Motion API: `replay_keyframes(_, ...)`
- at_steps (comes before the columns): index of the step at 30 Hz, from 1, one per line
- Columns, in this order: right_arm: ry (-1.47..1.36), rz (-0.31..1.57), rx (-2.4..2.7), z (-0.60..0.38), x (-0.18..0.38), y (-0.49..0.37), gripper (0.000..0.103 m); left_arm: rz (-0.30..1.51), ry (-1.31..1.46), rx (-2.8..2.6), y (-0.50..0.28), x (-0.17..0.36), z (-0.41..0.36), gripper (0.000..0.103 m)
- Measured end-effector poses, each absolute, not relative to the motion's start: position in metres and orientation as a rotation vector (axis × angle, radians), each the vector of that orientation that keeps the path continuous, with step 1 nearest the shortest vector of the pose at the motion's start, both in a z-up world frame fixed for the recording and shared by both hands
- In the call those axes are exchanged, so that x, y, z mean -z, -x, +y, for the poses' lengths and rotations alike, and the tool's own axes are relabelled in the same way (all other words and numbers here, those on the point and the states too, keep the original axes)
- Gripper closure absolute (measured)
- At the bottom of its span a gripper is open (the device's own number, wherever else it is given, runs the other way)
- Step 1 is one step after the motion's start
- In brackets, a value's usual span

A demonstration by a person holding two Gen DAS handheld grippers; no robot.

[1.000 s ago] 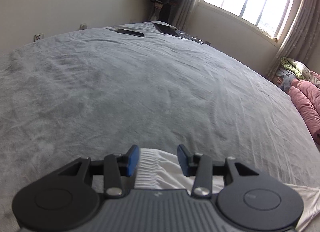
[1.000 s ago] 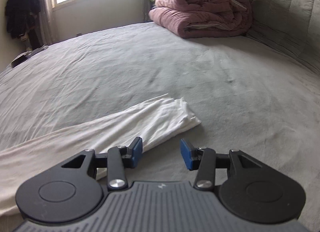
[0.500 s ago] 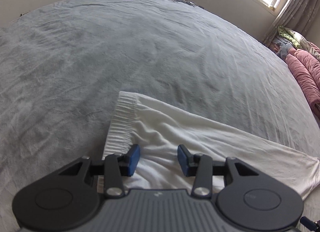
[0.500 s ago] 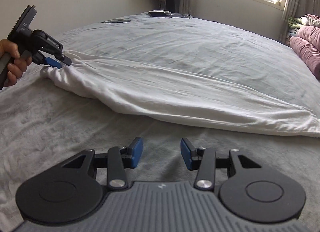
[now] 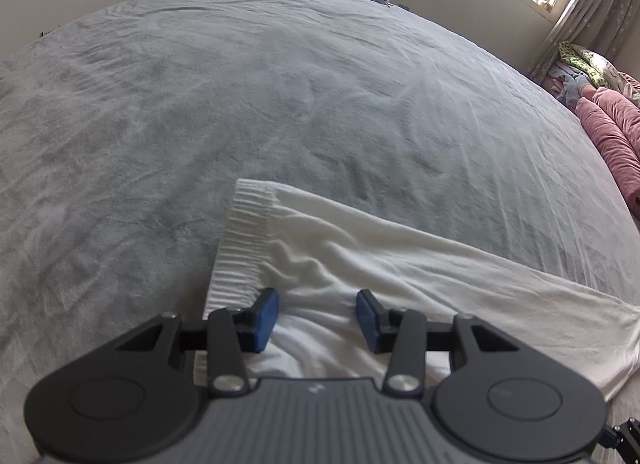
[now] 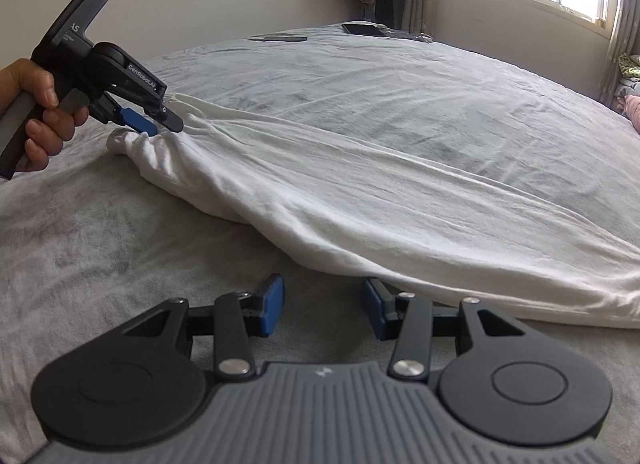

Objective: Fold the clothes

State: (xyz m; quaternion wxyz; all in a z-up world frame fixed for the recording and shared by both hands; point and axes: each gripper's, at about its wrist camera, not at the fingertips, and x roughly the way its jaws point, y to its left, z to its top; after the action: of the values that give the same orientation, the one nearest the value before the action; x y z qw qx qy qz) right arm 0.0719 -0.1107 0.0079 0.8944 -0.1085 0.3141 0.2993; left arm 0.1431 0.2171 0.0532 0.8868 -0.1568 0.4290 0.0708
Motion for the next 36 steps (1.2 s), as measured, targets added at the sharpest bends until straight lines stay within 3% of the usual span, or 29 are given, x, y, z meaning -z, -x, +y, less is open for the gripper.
replay_keyframes(12, 0.403, 0.520, -0.661, -0.080, -0.019, -0.075, 0.055, 0.895, 0.300, -0.146, -0.144, -0.053, 0.213, 0.056)
replay_keyframes(23, 0.361, 0.579, -0.739, -0.073, -0.017, -0.084, 0.055, 0.897, 0.296, -0.142, -0.145, -0.053, 0.212, 0.054)
replay_keyframes(27, 0.511, 0.545, -0.708, -0.059, -0.022, -0.093, 0.050, 0.895, 0.286, -0.137, -0.146, -0.052, 0.211, 0.053)
replay_keyframes(36, 0.329, 0.629, -0.767, -0.075, -0.017, -0.096, 0.049, 0.897, 0.301, -0.130, -0.149, -0.050, 0.213, 0.053)
